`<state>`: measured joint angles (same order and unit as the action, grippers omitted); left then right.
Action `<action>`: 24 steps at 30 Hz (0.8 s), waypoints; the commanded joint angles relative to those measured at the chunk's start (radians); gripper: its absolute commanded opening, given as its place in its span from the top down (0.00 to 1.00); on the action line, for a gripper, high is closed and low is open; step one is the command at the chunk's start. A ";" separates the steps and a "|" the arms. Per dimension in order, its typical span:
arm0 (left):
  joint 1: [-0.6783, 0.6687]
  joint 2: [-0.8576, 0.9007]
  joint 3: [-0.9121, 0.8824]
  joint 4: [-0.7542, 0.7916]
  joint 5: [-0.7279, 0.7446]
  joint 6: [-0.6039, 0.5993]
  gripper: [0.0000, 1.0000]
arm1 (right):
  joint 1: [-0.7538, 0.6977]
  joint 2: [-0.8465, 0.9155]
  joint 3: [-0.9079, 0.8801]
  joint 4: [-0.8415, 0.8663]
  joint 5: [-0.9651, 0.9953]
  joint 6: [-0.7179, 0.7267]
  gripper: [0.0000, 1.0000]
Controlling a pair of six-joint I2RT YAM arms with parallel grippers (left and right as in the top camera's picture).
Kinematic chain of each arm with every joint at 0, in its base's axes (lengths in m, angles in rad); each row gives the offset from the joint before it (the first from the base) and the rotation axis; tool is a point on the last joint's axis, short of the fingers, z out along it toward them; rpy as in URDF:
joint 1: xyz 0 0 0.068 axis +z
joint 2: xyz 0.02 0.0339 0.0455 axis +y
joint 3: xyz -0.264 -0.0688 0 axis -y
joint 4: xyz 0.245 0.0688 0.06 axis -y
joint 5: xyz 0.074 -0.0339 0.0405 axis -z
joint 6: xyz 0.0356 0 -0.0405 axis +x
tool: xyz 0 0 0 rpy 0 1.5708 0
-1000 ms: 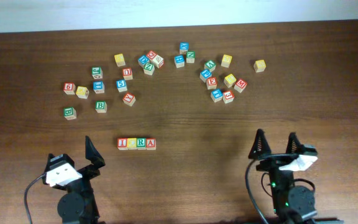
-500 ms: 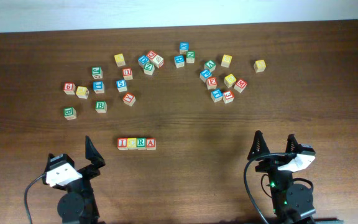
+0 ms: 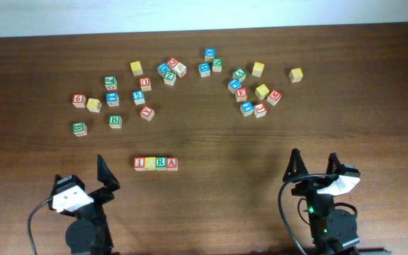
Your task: Spell out ICRA
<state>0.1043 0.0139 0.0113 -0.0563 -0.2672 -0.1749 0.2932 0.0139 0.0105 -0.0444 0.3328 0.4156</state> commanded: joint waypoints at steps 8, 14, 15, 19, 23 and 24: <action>0.002 -0.002 -0.001 -0.005 -0.010 0.020 0.01 | -0.006 -0.010 -0.005 -0.006 -0.079 -0.421 0.02; 0.002 -0.002 -0.001 -0.005 -0.010 0.020 0.01 | -0.006 -0.010 -0.005 -0.020 -0.151 -0.621 0.02; 0.002 -0.002 -0.001 -0.005 -0.010 0.020 0.01 | -0.006 -0.010 -0.005 -0.020 -0.159 -0.621 0.02; 0.002 -0.002 -0.001 -0.005 -0.010 0.020 0.01 | -0.006 -0.010 -0.005 -0.020 -0.161 -0.621 0.02; 0.002 -0.002 -0.001 -0.005 -0.010 0.020 0.01 | -0.006 -0.010 -0.005 -0.020 -0.162 -0.621 0.02; 0.002 -0.002 -0.001 -0.005 -0.010 0.020 0.01 | -0.006 -0.010 -0.005 -0.021 -0.166 -0.619 0.02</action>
<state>0.1043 0.0139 0.0113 -0.0563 -0.2672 -0.1749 0.2932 0.0139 0.0105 -0.0540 0.1883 -0.1925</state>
